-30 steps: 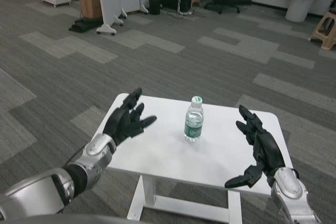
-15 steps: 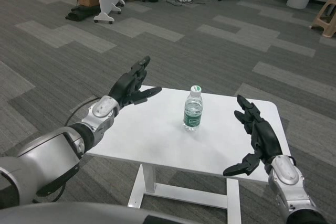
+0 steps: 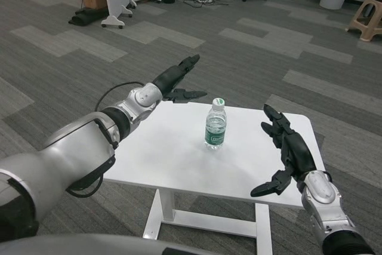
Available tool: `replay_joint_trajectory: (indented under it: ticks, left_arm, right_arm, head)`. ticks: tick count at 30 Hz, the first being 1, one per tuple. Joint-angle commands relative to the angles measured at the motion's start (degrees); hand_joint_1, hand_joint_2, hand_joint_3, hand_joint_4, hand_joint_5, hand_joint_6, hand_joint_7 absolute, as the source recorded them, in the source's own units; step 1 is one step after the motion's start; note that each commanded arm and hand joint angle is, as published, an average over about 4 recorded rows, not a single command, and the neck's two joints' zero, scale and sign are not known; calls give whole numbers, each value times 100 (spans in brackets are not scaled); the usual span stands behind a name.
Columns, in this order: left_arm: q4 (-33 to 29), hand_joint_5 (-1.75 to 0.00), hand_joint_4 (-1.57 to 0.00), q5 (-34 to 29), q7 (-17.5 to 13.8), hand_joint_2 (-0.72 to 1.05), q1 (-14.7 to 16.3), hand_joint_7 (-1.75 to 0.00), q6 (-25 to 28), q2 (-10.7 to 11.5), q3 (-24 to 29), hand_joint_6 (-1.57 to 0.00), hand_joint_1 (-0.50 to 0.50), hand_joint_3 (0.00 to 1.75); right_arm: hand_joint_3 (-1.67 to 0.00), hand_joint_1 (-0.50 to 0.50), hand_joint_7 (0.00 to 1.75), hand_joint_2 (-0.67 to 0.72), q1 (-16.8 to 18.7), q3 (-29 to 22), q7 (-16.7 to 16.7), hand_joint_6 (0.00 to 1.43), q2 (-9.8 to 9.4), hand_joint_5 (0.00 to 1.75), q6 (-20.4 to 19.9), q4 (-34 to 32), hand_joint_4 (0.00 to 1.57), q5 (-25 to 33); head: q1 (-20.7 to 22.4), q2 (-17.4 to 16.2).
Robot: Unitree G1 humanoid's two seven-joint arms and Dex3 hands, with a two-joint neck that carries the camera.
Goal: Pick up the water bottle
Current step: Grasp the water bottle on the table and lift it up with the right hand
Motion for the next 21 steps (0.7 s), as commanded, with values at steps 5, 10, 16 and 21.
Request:
replay_joint_trajectory:
  ticks: [5, 10, 16, 21]
  left_arm:
    - [36, 0, 0, -164, 38, 105, -141, 0, 261, -180, -309, 0, 50, 17]
    - [63, 0, 0, -621, -8, 105, -106, 0, 359, -198, -432, 0, 50, 13]
    - [63, 0, 0, -1561, -250, 78, 17, 0, 375, -158, -458, 0, 50, 9]
    - [63, 0, 0, -1875, -309, 14, 83, 0, 406, -141, -458, 0, 50, 9]
  right_arm:
    - [-48, -11, 12, 52, -130, 28, -7, 0, 11, 39, 37, 49, 0, 27]
    - [-48, -12, 7, 53, -121, 12, -7, 0, 24, 39, 37, 30, 0, 27]
    - [-48, -12, 10, 50, -114, 12, -7, 0, 26, 39, 37, 36, 0, 27]
    - [-48, -12, 7, 53, -114, 19, -7, 0, 28, 39, 37, 36, 0, 27]
  head:
    - [-192, 175]
    - [-238, 264]
    - [-281, 326]
    - [-280, 344]
